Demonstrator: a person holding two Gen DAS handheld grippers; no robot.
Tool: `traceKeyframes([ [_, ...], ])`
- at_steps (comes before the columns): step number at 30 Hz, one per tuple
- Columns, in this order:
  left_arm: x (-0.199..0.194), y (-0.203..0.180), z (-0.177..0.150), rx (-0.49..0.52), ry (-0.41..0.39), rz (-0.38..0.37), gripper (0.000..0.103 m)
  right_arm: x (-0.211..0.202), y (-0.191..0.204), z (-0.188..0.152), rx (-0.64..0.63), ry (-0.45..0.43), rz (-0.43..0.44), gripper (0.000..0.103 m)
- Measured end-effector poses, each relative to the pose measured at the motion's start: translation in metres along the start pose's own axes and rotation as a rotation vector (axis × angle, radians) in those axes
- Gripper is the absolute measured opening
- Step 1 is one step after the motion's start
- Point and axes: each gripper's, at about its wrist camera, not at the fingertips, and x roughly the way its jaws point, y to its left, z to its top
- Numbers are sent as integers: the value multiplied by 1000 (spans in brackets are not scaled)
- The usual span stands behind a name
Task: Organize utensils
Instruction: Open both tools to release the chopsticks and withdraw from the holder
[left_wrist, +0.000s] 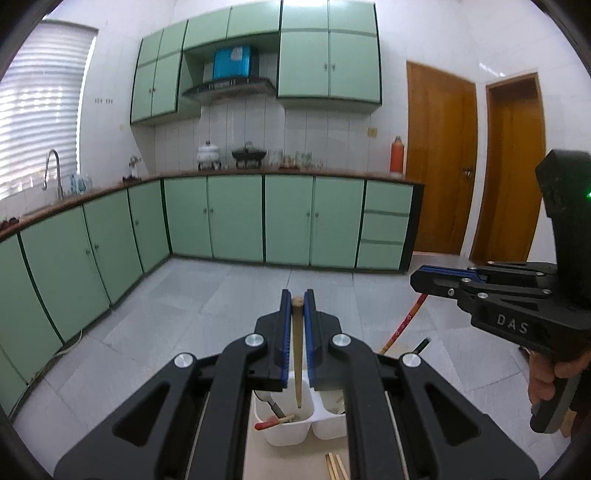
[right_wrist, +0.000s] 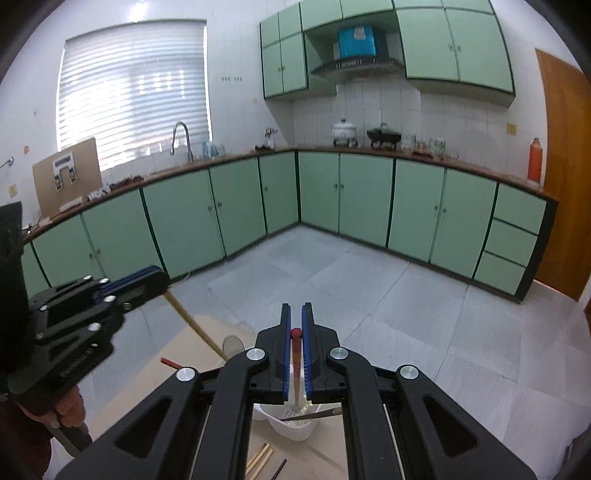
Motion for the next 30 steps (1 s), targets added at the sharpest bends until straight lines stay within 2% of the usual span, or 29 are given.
traceKeyframes([
  [8, 41, 21, -33, -21, 136, 11, 6, 35, 1, -24, 10, 94, 10, 6],
  [12, 44, 32, -42, -41, 170, 20, 7, 40, -1, -33, 19, 122, 7, 7],
  [13, 42, 33, -42, -45, 169, 20, 8, 38, -1, -34, 17, 115, 2, 12],
  [15, 34, 35, -39, -46, 156, 19, 17, 32, -2, -32, 19, 92, -15, 22],
  [17, 23, 35, -35, -45, 125, 27, 33, 19, -2, -29, 23, 52, -39, 29],
  [21, -6, 33, -27, -53, 55, 36, 47, -6, 1, -25, 7, -20, -101, 43],
  [23, -22, 30, -25, -54, 18, 44, 59, -22, 3, -27, 0, -61, -127, 57],
  [25, -36, 24, -26, -48, -11, 55, 70, -39, 6, -33, 1, -102, -158, 66],
  [26, -47, 22, -29, -46, -30, 61, 74, -45, 8, -37, 1, -116, -170, 70],
  [30, -72, 10, -44, -40, -51, 67, 80, -71, 15, -61, 6, -152, -195, 80],
])
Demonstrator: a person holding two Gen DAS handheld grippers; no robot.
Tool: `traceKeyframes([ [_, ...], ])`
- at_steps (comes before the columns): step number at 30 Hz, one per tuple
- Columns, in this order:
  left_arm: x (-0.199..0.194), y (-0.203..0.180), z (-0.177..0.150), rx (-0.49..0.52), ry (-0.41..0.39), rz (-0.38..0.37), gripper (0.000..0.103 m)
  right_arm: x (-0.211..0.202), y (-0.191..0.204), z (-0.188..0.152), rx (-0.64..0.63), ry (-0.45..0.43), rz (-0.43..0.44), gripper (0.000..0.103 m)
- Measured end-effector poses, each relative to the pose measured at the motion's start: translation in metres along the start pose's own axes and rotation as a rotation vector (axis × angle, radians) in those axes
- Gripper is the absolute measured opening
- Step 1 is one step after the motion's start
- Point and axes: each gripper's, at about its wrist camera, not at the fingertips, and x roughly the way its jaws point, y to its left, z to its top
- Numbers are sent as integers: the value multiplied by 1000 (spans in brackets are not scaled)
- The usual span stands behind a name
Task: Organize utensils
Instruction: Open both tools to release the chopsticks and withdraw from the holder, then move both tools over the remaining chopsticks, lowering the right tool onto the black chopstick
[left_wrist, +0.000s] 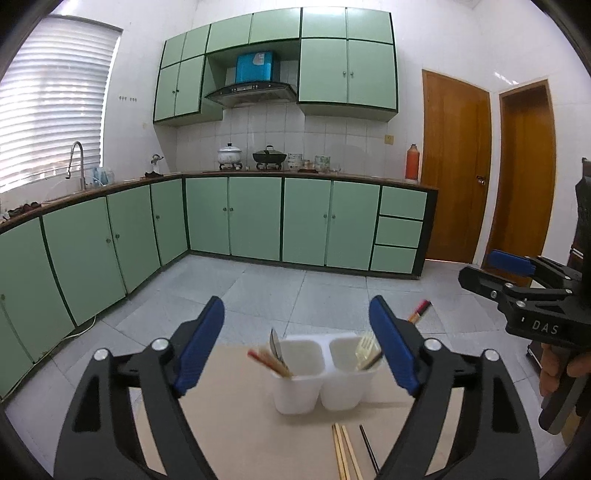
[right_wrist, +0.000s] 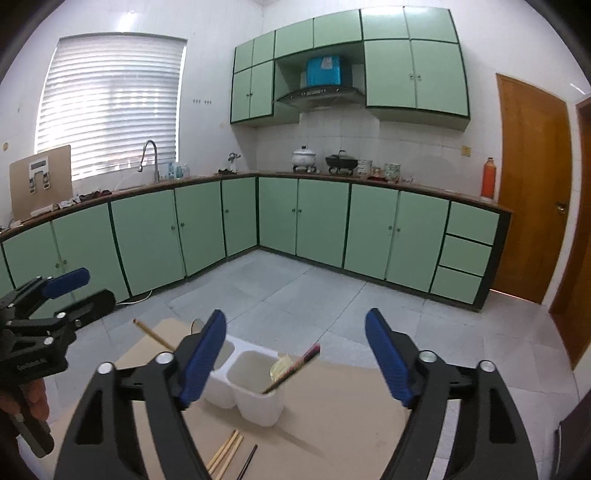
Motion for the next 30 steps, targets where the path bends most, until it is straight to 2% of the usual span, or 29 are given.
traceKeyframes([
  [4, -21, -6, -24, -1, 10, 13, 83, -21, 6, -26, 7, 2, -13, 86],
  [11, -44, -12, -82, 34, 81, 38, 86, -43, 14, -86, 48, 45, -36, 95],
  [16, -48, -13, -126, 47, 158, 41, 86, -46, 19, -131, 96, 113, -29, 95],
  [24, -56, -16, -188, 64, 254, 32, 86, -57, 40, -199, 116, 182, -67, 95],
  [30, -62, -15, -215, 42, 305, 28, 85, -62, 51, -231, 133, 223, -75, 83],
])
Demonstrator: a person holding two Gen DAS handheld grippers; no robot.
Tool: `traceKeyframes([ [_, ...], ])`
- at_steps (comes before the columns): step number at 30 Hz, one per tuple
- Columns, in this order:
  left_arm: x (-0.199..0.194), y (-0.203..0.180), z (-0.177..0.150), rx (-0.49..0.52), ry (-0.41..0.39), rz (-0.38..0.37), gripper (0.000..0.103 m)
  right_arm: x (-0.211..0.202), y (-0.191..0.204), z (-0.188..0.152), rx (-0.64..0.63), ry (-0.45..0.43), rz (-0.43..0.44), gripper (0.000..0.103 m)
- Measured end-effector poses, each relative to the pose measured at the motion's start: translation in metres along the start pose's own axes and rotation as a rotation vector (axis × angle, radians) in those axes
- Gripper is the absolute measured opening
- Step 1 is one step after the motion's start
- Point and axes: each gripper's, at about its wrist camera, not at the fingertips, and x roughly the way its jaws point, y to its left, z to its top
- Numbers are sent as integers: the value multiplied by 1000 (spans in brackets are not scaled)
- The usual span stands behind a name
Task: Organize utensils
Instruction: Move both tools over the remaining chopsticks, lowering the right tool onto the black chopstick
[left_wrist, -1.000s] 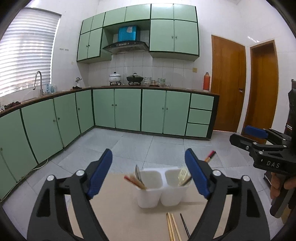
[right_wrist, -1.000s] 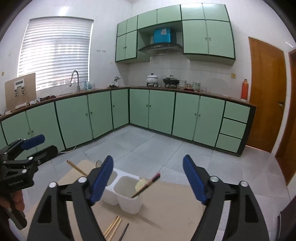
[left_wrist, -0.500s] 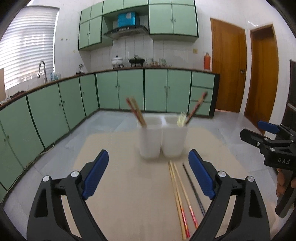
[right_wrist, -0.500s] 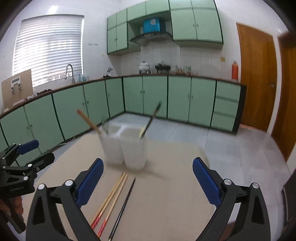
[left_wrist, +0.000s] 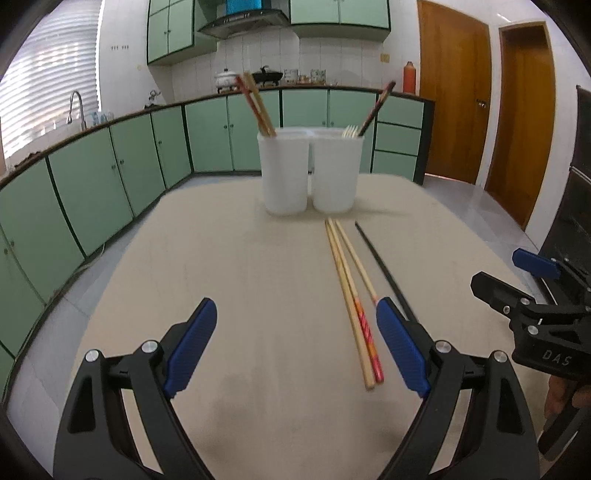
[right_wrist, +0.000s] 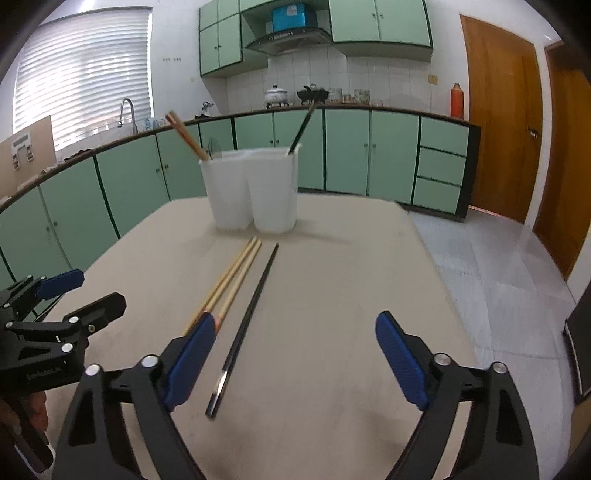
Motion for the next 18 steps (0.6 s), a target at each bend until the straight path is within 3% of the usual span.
traceKeyframes([
  [5, 4, 0, -16, -11, 41, -5, 77, 4, 5, -19, 28, 45, 16, 71],
  [18, 9, -6, -34, -34, 90, -35, 76, 8, 35, -45, -22, 102, 32, 48],
])
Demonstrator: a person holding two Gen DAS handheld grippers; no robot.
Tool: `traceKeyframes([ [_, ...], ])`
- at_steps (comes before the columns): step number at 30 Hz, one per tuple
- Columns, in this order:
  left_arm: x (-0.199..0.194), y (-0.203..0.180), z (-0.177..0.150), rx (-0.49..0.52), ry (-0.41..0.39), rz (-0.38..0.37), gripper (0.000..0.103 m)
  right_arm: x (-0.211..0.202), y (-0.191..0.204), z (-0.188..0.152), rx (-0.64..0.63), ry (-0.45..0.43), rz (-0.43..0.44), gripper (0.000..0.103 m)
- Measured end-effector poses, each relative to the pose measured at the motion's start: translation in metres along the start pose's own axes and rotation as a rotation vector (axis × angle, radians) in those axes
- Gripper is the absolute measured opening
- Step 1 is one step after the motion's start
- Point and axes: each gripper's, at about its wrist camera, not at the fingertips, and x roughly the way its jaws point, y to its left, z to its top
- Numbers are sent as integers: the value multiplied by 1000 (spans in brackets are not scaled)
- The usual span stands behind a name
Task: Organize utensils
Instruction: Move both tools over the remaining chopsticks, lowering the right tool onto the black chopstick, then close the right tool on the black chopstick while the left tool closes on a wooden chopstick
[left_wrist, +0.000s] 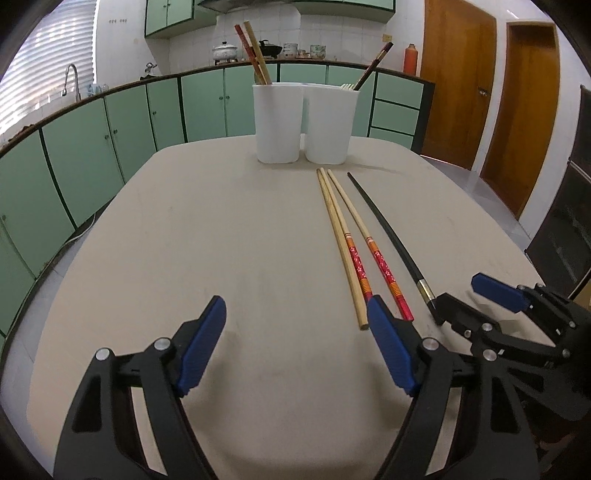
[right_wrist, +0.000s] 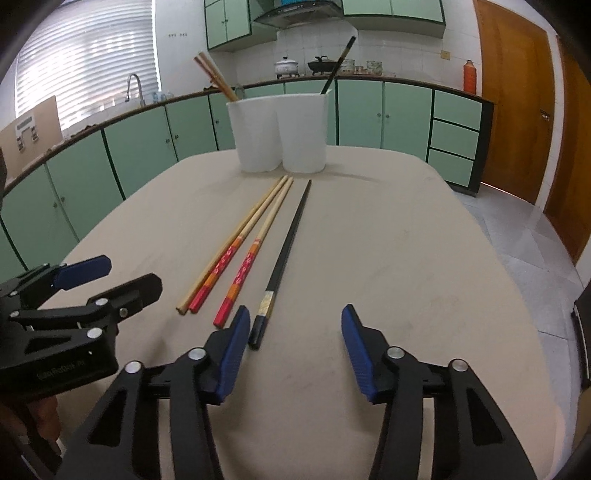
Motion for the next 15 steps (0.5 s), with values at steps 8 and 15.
traceKeyframes([
  [8, 4, 6, 0, -41, 6, -11, 76, 6, 11, -3, -24, 21, -21, 38],
  [15, 4, 2, -1, -41, 3, -20, 76, 10, 11, -1, -28, 22, -23, 11],
])
